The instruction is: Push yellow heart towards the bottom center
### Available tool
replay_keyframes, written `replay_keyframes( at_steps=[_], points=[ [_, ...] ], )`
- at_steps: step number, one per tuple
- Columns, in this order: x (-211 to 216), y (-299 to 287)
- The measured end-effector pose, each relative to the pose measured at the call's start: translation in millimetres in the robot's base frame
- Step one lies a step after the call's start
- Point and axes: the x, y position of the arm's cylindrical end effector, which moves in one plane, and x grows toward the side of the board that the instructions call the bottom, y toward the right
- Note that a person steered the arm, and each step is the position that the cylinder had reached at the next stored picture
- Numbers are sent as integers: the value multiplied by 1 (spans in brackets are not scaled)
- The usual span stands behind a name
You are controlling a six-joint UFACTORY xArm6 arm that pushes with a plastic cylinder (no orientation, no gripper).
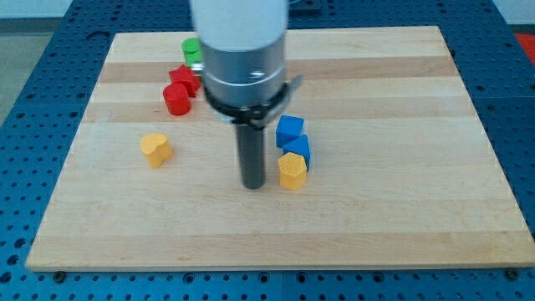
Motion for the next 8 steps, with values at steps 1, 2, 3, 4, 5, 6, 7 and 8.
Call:
replay_keyframes(
  at_steps=[1, 2, 3, 4, 5, 6, 7, 8],
  points=[
    [0, -70],
    [17, -116],
    [35, -211],
    [-19, -238],
    [-70, -220],
    [-85, -177],
    [-76, -128],
    [-55, -86]
  ],
)
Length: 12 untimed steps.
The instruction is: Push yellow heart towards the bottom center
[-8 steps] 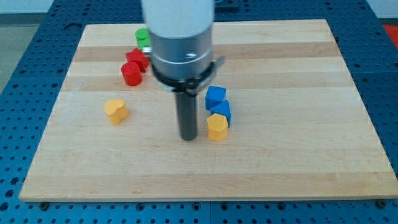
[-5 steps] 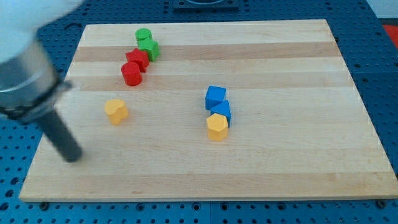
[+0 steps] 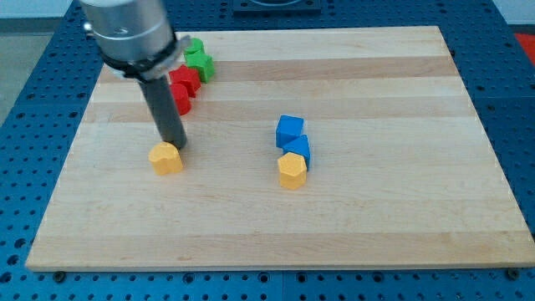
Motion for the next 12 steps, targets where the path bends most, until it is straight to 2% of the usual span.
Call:
replay_keyframes(
  at_steps=[1, 2, 3, 4, 5, 6, 7, 8, 9, 12],
  points=[
    [12, 0],
    [-16, -25],
    [-10, -29],
    [28, -20],
    [46, 5],
    [46, 13],
    [46, -26],
    [62, -40],
    [79, -27],
    [82, 85]
  ],
)
